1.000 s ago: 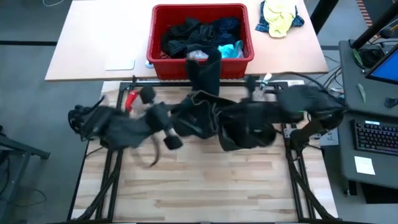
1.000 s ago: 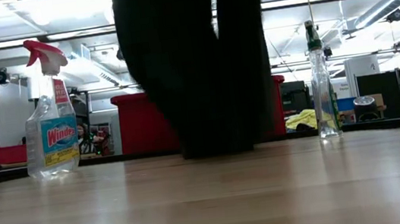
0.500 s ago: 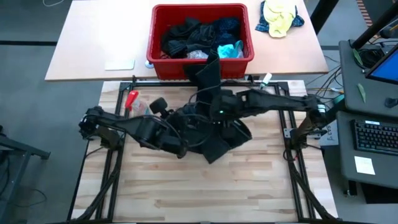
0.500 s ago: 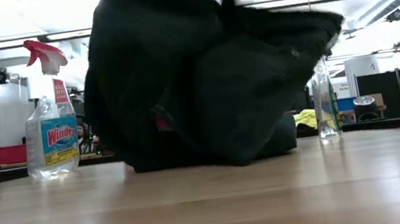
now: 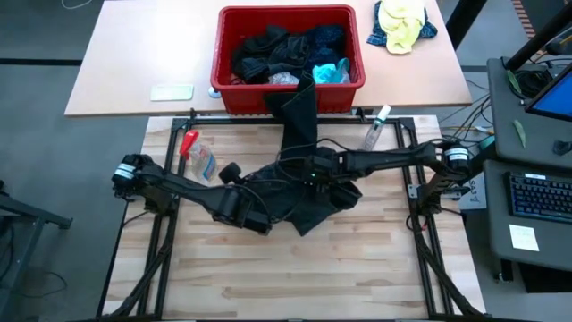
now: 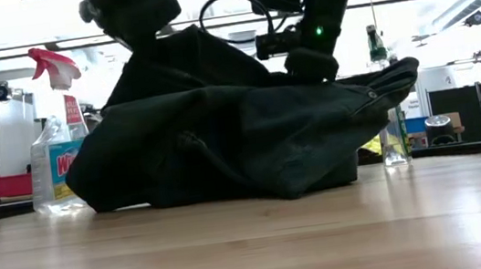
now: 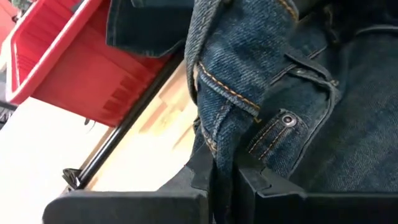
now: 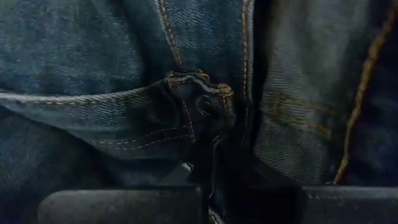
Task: Fold Laundry from Bin
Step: Fold the blue pants
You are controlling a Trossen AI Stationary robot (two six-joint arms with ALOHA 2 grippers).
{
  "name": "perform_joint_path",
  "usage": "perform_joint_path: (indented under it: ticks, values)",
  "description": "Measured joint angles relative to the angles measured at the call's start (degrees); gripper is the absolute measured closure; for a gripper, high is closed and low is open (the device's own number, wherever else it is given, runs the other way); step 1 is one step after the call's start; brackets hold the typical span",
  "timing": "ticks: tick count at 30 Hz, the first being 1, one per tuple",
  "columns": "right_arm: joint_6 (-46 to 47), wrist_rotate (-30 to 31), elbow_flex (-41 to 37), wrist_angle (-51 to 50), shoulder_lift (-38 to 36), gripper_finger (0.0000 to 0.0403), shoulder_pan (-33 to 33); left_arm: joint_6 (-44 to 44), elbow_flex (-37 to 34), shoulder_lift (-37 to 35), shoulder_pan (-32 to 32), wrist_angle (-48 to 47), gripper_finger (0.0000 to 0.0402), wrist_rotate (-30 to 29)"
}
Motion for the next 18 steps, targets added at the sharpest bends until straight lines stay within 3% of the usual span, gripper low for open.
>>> perform_joint_path:
  ticks: [4,11,18]
  values:
    - [2.3,0.1,-1.0,1.1,-0.5,0.0381,0.1,-1.3,-0.9,0.0,0.0,0.0,0.0393,-0.8]
    - [2.2,0.3,-1.9,0.8,-4.4,0.0325,0.4,-1.9,-2.6,-0.1,0.0,-1.8,0.0393,-0.7]
    - [4.3,0.3,-4.8,1.1,-11.4,0.027,1.3,-15.3,-2.9,-0.1,0.0,-15.6,0.0393,-3.3]
